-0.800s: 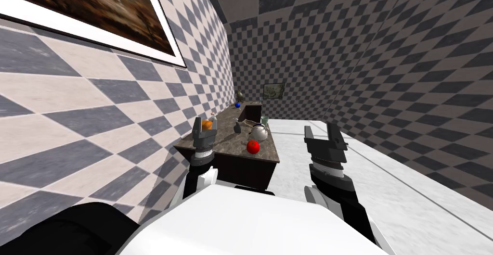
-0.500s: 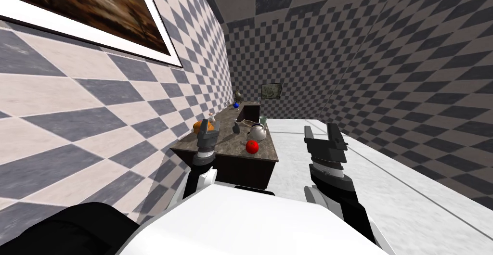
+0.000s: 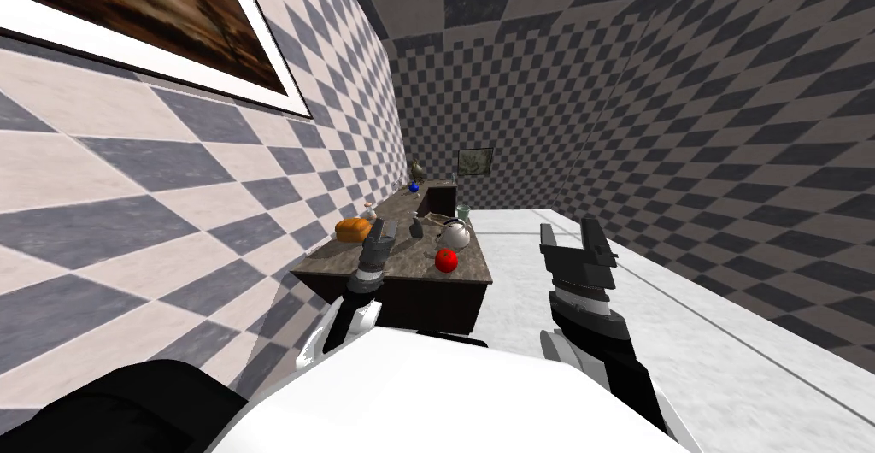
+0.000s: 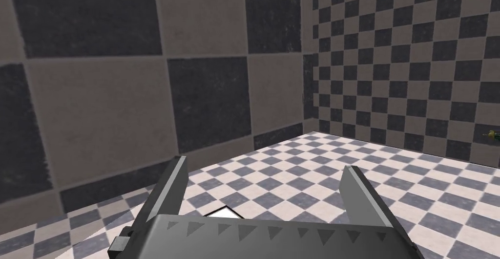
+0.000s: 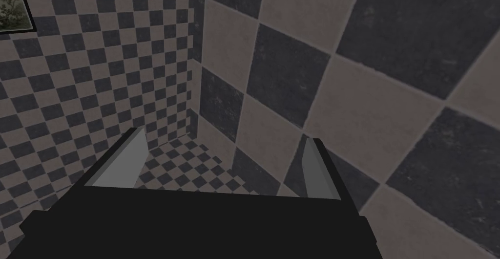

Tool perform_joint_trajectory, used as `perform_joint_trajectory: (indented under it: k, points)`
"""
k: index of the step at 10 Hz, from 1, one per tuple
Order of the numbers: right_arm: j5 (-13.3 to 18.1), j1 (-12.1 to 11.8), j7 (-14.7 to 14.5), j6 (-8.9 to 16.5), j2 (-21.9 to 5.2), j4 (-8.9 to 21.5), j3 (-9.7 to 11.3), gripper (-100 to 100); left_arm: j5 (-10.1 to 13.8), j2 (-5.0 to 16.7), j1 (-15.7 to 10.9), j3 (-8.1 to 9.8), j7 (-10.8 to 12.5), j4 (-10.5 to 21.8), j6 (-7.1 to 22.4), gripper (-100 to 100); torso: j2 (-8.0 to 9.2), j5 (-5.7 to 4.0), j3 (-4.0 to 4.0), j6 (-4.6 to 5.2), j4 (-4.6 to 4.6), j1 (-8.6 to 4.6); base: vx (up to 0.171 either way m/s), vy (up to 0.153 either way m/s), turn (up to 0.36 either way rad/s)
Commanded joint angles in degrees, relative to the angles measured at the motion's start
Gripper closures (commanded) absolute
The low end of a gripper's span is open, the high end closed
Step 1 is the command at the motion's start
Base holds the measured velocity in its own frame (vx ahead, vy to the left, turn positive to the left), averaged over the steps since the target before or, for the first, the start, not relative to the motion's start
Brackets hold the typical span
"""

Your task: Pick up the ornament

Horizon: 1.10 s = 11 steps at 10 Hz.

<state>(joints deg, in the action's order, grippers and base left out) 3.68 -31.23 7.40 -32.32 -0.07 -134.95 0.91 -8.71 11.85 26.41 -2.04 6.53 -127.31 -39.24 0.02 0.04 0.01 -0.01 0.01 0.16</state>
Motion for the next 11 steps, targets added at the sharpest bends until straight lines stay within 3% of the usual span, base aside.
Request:
perform_joint_trajectory:
  k: [1, 4, 5, 6, 7, 8, 11]
  points:
    - [0.0, 0.0, 0.0, 0.0, 0.0, 0.0, 0.0, 0, -0.6, 2.9, -0.5, -0.21, 0.0, 2.5, -1.0, -100, 0.0, 0.0, 0.0, 0.0, 0.0, 0.0, -0.008, 0.029, -0.16]
    - [0.0, 0.0, 0.0, 0.0, 0.0, 0.0, 0.0, 0, -1.1, 6.3, -1.3, -0.43, 0.0, 4.8, -1.7, -100, 0.01, -0.01, 0.0, 0.02, 0.0, -0.04, -0.013, 0.023, -0.097]
    - [0.0, 0.0, 0.0, 0.0, 0.0, 0.0, 0.0, 0, -1.6, 8.5, -2.1, -0.74, 0.0, 7.3, -2.4, -100, 0.0, -0.01, 0.0, 0.0, 0.0, -0.06, -0.014, 0.022, -0.207]
    - [0.0, 0.0, 0.0, 0.0, 0.0, 0.0, 0.0, 0, -1.6, 9.1, -2.1, -0.74, 0.0, 7.3, -2.4, -100, 0.0, -0.01, -0.01, 0.03, 0.0, -0.05, -0.011, 0.021, -0.091]
    - [0.0, 0.0, 0.0, 0.0, 0.0, 0.0, 0.0, 0, -2.1, 11.4, -3.0, -1.17, -0.1, 9.8, -3.2, -100, -0.01, -0.01, 0.0, -0.01, 0.0, -0.07, -0.014, 0.009, -0.17]
    - [0.0, 0.0, 0.0, 0.0, 0.0, 0.0, 0.0, 0, -2.1, 11.9, -3.0, -1.17, -0.1, 9.8, -3.2, -100, 0.0, -0.02, 0.0, 0.02, 0.0, -0.1, -0.013, 0.009, -0.114]
    - [0.0, 0.0, 0.0, 0.0, 0.0, 0.0, 0.0, 0, -3.1, 16.9, -5.0, -2.37, -0.2, 14.7, -4.7, -100, 0.0, -0.03, 0.0, -0.02, 0.0, -0.12, -0.016, 0.004, -0.162]
